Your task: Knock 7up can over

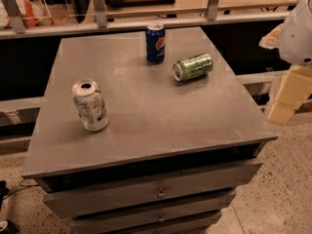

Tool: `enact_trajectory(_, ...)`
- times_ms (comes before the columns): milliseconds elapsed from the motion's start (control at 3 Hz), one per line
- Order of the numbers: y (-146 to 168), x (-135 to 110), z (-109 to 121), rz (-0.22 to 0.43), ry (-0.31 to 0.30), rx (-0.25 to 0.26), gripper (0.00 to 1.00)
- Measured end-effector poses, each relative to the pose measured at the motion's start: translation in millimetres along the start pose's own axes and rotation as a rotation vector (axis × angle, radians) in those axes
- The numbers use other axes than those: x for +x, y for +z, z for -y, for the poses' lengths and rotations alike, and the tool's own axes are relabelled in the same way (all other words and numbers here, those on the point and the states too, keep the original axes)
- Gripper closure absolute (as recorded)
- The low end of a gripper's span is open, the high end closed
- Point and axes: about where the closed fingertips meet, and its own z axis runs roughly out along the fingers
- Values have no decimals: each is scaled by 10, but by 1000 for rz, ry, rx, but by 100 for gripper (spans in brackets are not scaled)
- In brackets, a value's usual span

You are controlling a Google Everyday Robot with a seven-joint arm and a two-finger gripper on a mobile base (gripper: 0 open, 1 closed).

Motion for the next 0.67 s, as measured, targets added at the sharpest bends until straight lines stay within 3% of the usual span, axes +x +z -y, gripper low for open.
enact_trajectory(667,-16,-26,18,31,15,6,0)
